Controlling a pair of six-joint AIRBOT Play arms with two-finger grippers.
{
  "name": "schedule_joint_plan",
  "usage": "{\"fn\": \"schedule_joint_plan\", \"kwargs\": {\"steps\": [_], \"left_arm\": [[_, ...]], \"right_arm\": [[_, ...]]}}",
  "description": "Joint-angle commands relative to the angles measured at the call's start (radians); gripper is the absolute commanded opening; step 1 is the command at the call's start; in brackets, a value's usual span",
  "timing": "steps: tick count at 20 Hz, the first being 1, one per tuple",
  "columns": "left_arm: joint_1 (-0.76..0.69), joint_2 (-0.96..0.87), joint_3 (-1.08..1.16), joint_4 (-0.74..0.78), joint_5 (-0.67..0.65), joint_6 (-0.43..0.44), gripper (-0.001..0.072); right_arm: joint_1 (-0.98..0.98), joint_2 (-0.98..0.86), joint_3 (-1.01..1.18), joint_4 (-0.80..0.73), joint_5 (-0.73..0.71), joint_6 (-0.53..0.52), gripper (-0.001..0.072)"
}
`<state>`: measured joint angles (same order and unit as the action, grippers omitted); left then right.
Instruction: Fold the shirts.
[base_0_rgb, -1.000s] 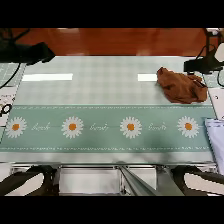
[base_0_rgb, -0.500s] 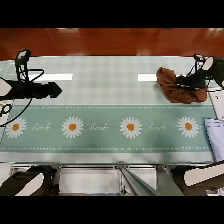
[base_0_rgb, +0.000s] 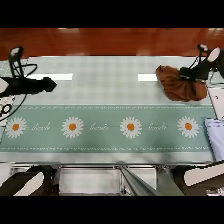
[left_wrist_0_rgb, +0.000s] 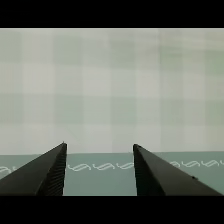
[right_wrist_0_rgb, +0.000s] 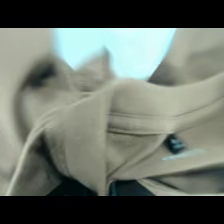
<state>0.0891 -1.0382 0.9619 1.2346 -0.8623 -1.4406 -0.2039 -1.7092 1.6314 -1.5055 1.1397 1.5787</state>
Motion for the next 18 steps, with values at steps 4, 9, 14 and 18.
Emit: {"fn": "schedule_joint_plan", "kwargs": {"steps": [4, 9, 14, 18], "left_arm": [[0.119, 0.163, 0.056, -0.055, -0.083, 0.000, 0.0507], [0.011, 0.312, 0.032, -0.240, -0.140, 0.049, 0.0507], [-0.021, 0.340, -0.038, -0.237, -0.135, 0.049, 0.0507], [-0.021, 0.338, -0.051, -0.236, -0.132, 0.064, 0.0507]], "right_arm": [[0.039, 0.329, 0.101, 0.065, 0.006, -0.074, 0.0035], [0.122, 0.516, 0.251, 0.079, 0.013, -0.135, 0.0034], [0.310, 0.563, 0.443, 0.038, 0.144, -0.164, 0.0034], [0.526, 0.567, 0.369, -0.050, 0.370, -0.122, 0.0034]]}}
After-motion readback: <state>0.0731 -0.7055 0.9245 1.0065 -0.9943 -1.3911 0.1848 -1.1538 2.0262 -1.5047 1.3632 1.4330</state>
